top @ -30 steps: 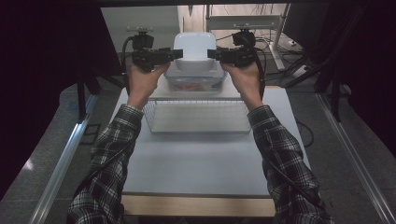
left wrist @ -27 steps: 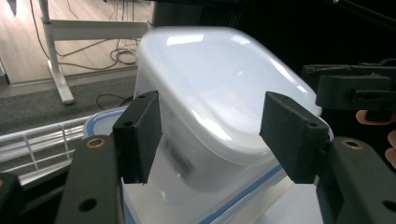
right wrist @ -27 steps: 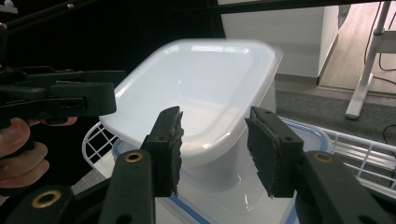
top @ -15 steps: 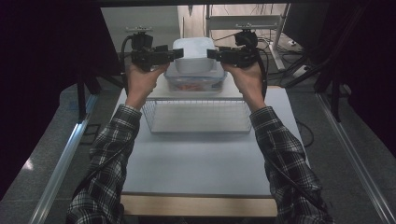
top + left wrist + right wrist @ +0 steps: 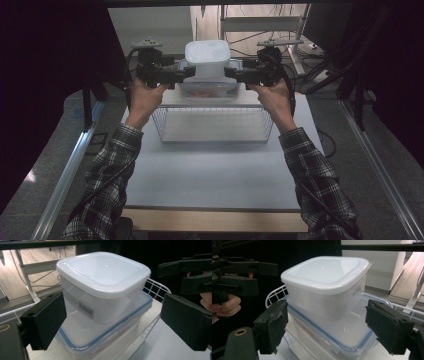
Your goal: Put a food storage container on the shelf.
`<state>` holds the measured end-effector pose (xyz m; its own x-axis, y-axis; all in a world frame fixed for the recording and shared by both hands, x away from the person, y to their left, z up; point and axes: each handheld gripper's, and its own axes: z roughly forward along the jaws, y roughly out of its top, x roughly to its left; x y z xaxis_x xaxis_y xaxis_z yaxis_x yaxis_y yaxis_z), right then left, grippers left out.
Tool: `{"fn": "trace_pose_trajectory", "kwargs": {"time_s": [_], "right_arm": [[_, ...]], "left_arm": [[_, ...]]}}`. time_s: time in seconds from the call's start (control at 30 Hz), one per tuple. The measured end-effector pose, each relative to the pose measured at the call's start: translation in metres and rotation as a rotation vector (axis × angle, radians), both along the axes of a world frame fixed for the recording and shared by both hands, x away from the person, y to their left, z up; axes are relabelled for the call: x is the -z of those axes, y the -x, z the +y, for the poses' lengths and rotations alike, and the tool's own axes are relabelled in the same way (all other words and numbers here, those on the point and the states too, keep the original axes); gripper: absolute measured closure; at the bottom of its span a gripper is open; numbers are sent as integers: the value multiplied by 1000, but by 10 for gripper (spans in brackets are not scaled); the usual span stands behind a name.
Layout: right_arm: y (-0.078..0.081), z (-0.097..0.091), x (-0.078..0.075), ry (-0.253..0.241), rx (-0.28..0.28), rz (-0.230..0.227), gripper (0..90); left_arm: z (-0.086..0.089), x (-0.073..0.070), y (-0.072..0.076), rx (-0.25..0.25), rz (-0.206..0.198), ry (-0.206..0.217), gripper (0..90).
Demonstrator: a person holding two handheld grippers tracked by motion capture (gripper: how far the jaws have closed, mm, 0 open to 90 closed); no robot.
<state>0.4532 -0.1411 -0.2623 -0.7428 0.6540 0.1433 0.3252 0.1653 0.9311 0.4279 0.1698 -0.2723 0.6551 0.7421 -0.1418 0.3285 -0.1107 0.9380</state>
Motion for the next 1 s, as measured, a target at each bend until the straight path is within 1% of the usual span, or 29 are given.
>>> {"fn": "trace_pose_trajectory", "kwargs": {"time_s": [0.1,0.27,0.47,0.6,0.77,1.0], "right_arm": [[4,-5,4,6,-5,1,157],[11,-10,11,17,-15,-4,129],[18,-14,21,15,-26,-5,105],[24,-15,27,27,-32,-4,93],[31,-16,34,39,-43,-13,82],[42,-15,46,52,-61,-11,67]], "left_arm": [[-2,3,6,5,-21,-16,51],[-4,9,16,15,-39,-45,45],[-4,20,26,35,-45,-60,40],[-5,29,34,46,-56,-75,35],[-7,38,42,62,-63,-74,29],[-11,51,53,83,-69,-94,21]]}}
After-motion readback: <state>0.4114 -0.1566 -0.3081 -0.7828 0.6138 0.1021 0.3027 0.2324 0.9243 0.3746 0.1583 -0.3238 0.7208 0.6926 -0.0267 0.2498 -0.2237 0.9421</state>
